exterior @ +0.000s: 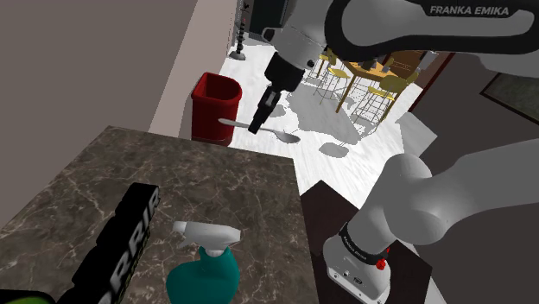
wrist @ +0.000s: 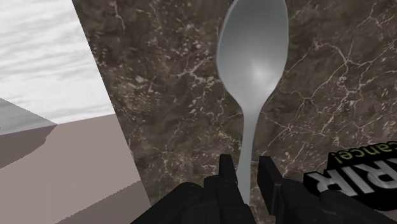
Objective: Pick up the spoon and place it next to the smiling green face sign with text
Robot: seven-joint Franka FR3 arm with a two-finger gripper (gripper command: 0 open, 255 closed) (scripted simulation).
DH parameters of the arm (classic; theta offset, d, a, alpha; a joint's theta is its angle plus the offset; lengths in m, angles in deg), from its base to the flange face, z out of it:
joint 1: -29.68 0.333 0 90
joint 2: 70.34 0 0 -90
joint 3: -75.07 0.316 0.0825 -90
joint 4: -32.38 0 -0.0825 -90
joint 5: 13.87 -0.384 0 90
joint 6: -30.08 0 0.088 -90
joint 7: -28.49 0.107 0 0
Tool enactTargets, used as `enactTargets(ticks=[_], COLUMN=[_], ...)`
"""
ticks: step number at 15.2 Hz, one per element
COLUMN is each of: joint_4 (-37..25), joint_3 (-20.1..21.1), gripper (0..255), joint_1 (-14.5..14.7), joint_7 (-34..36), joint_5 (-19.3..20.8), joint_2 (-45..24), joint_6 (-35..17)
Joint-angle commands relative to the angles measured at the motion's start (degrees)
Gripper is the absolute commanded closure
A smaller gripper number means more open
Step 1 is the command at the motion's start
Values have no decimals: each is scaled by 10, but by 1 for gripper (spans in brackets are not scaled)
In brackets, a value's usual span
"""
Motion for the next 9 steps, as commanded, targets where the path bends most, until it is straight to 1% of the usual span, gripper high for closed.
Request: enactTargets(ticks=[1, 9], joint_4=[-15, -76], joint_3=[0, -3], gripper=[255, 255], joint_1=[0, -2], joint_7=[3, 13], joint_5=[2, 8], joint_2=[1, 0], joint_6=[15, 76])
